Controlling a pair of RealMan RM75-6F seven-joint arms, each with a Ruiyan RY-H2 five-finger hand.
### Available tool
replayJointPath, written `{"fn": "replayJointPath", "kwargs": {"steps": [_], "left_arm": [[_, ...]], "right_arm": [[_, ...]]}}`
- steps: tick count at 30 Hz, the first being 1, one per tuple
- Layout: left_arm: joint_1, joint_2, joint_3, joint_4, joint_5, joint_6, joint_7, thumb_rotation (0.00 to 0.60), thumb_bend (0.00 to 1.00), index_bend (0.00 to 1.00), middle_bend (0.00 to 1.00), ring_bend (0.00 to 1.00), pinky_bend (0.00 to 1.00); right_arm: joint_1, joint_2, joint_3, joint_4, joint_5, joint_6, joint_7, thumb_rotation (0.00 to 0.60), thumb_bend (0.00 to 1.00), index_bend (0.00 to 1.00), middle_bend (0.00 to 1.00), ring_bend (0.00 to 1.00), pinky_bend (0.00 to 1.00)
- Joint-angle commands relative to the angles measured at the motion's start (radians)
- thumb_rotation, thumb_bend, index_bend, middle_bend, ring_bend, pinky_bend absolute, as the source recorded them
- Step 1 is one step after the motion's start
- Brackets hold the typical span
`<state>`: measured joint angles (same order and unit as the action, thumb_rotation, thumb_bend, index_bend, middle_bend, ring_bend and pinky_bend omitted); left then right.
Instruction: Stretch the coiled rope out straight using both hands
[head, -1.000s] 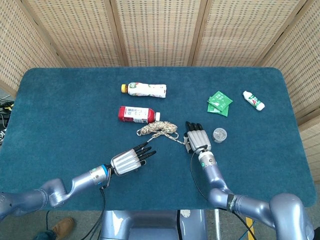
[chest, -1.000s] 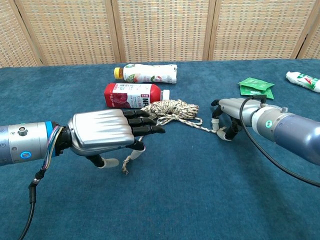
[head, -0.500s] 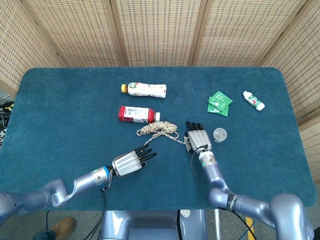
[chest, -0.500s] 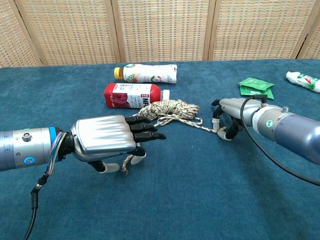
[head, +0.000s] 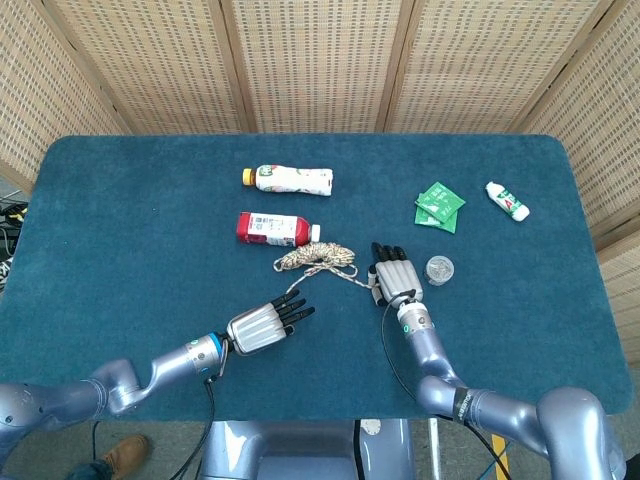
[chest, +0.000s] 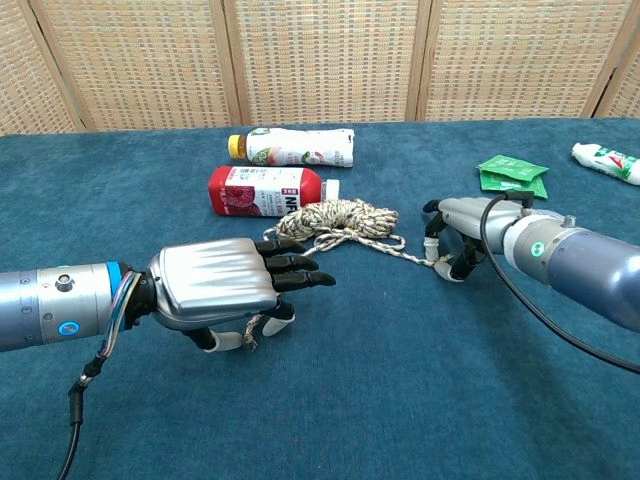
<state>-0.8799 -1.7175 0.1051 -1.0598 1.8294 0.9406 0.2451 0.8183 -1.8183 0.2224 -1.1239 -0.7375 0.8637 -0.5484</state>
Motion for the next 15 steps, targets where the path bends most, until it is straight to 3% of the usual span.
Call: {"fn": "replayJointPath", "kwargs": {"steps": [1,15], "left_arm": [[-0.001,-0.003,0.004,0.005,-0.001,0.003,-0.005,0.6,0.36,0.5,0.0,0.0,0.0],[-0.006,0.002,0.012,0.0,-0.005,0.017,-0.011,0.6,0.36,0.5,0.0,0.0,0.0]], "right_arm": [[-0.001,0.0,-0.001,0.001,0.0,-0.001,0.0,0.6,0.5,0.67,0.0,0.0,0.0],[-0.006,-0.002,-0.003,0.012,0.001,-0.009,0.007,0.6,0.5,0.67,0.0,0.0,0.0]]}}
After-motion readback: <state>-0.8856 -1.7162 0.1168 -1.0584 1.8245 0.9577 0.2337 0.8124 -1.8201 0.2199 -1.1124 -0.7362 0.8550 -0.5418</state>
